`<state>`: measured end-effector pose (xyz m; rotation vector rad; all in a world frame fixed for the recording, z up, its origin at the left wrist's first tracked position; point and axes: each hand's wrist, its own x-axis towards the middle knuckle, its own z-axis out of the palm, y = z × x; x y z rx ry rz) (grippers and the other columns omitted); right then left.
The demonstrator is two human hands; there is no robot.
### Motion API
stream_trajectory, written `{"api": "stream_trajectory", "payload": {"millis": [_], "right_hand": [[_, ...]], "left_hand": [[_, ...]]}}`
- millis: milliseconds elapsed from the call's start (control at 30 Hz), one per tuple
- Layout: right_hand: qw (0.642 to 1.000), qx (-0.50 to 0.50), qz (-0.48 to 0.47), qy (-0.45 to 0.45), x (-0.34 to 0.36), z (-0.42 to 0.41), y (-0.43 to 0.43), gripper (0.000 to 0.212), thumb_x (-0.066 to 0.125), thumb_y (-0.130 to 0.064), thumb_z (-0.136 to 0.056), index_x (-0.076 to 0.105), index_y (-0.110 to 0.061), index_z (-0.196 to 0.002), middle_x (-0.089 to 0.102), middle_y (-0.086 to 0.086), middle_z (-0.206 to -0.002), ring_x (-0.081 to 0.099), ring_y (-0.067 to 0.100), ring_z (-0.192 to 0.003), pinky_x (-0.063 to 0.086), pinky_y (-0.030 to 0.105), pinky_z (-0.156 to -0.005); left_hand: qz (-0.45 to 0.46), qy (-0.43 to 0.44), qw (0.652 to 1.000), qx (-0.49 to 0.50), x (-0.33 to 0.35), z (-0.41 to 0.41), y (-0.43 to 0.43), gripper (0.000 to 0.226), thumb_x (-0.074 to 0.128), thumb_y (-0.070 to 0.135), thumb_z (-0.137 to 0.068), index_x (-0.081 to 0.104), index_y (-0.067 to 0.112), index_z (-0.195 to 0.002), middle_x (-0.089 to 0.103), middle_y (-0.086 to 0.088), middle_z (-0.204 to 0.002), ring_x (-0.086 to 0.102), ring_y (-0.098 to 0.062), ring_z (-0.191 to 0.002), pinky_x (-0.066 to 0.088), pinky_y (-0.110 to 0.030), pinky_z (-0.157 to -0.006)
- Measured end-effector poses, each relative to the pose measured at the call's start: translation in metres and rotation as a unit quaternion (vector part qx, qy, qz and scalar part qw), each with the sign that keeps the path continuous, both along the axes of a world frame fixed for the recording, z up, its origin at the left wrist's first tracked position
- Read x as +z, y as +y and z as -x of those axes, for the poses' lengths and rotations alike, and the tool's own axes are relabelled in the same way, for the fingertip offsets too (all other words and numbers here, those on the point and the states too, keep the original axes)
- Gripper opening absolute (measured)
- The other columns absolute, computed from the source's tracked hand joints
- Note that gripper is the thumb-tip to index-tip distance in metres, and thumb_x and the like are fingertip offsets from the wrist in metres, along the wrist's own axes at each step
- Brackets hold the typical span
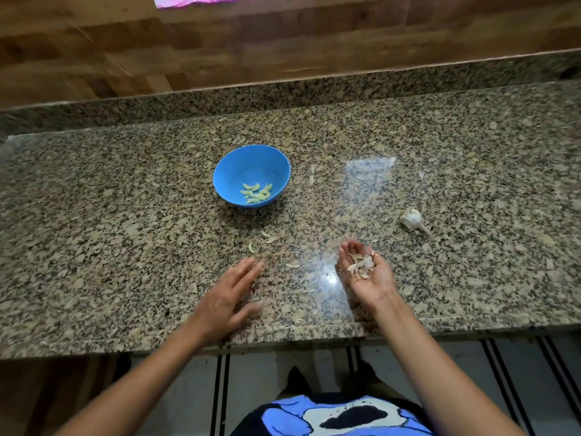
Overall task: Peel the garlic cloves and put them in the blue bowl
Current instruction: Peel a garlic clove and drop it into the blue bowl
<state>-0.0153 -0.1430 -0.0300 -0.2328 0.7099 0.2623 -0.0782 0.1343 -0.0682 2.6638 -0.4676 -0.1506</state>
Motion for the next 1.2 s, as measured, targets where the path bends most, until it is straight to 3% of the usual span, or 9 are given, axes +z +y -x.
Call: {"api": "stream_trajectory", "payload": {"millis": [67,100,367,467,600,700,867,1033,1200], "right_hand": [[1.000,-0.014,0.008,-0.002,0.000,0.002,-0.007,0.037,0.037,-0.017,-0.098,0.064,0.000,-0.080,0.067,0.015,-0.073,0.067,0.022,-0.063,0.055,0.034,-0.074],[1.000,-0.024,0.011,-0.002,-0.001,0.003,-0.011,0.036,0.037,-0.017,-0.098,0.063,0.000,-0.082,0.067,0.015,-0.073,0.067,0.022,-0.064,0.055,0.034,-0.075],[0.996,-0.078,0.044,-0.018,-0.003,0.018,-0.035,0.038,0.035,-0.018,-0.099,0.063,-0.002,-0.079,0.068,0.012,-0.071,0.068,0.021,-0.064,0.056,0.031,-0.071],[0.992,-0.114,0.045,-0.021,-0.003,0.020,-0.047,0.037,0.032,-0.018,-0.100,0.059,-0.002,-0.082,0.067,0.012,-0.069,0.068,0.022,-0.063,0.057,0.033,-0.070],[0.987,-0.149,0.046,-0.029,-0.003,0.021,-0.055,0.034,0.032,-0.017,-0.099,0.058,-0.002,-0.085,0.067,0.013,-0.071,0.068,0.023,-0.064,0.057,0.033,-0.070],[0.988,-0.145,0.054,-0.025,-0.001,0.020,-0.051,0.034,0.033,-0.017,-0.099,0.059,-0.004,-0.082,0.067,0.011,-0.071,0.068,0.021,-0.065,0.056,0.033,-0.075],[0.994,-0.099,0.049,-0.014,-0.001,0.022,-0.021,0.036,0.035,-0.021,-0.099,0.062,-0.004,-0.082,0.067,0.011,-0.071,0.067,0.020,-0.064,0.055,0.032,-0.076],[0.999,-0.026,0.018,-0.010,-0.006,0.019,0.022,0.034,0.037,-0.020,-0.098,0.061,-0.001,-0.081,0.065,0.012,-0.074,0.067,0.022,-0.063,0.056,0.033,-0.070],[0.998,0.068,0.000,-0.009,-0.001,0.018,0.054,0.050,0.032,-0.019,-0.100,0.064,0.001,-0.066,0.065,0.012,-0.067,0.065,0.022,-0.059,0.057,0.034,-0.064]], "left_hand": [[-0.116,0.013,0.991,-0.066,-0.005,0.004,0.018,0.090,0.023,0.076,-0.084,-0.022,0.028,-0.146,-0.029,0.007,-0.153,-0.020,-0.005,-0.141,-0.013,-0.026,-0.116],[-0.143,0.011,0.986,-0.082,-0.006,0.003,0.018,0.094,0.018,0.080,-0.082,-0.030,0.026,-0.143,-0.035,0.006,-0.151,-0.025,-0.005,-0.140,-0.017,-0.026,-0.114],[-0.115,0.007,0.980,-0.160,-0.010,-0.056,-0.135,0.105,0.026,0.081,-0.081,-0.032,0.018,-0.142,-0.028,-0.008,-0.153,-0.023,-0.017,-0.142,-0.008,-0.035,-0.118],[-0.111,0.022,0.967,-0.230,-0.009,-0.069,-0.171,0.093,0.027,0.074,-0.087,-0.020,0.020,-0.147,-0.020,-0.005,-0.155,-0.015,-0.017,-0.144,-0.005,-0.035,-0.119],[-0.040,-0.003,0.914,-0.403,-0.010,-0.069,-0.182,0.058,0.039,0.052,-0.096,0.032,0.023,-0.146,0.021,-0.005,-0.156,0.016,-0.021,-0.144,0.012,-0.038,-0.119],[0.004,-0.022,0.889,-0.458,-0.013,-0.061,-0.149,0.042,0.042,0.033,-0.100,0.046,0.018,-0.139,0.038,-0.007,-0.148,0.030,-0.022,-0.138,0.019,-0.032,-0.117],[-0.019,0.003,0.889,-0.457,-0.007,-0.047,-0.048,0.043,0.026,0.021,-0.102,0.041,0.017,-0.143,0.038,-0.007,-0.148,0.029,-0.020,-0.139,0.010,-0.023,-0.117],[-0.062,-0.070,0.924,-0.370,0.004,-0.017,0.030,0.043,0.042,0.008,-0.089,0.053,0.013,-0.130,0.059,-0.007,-0.129,0.058,-0.021,-0.117,0.048,-0.034,-0.097],[-0.071,-0.166,0.962,-0.205,0.003,0.018,0.028,0.025,0.056,0.011,-0.081,0.072,0.008,-0.099,0.071,-0.010,-0.100,0.069,-0.023,-0.089,0.059,-0.033,-0.070]]}}
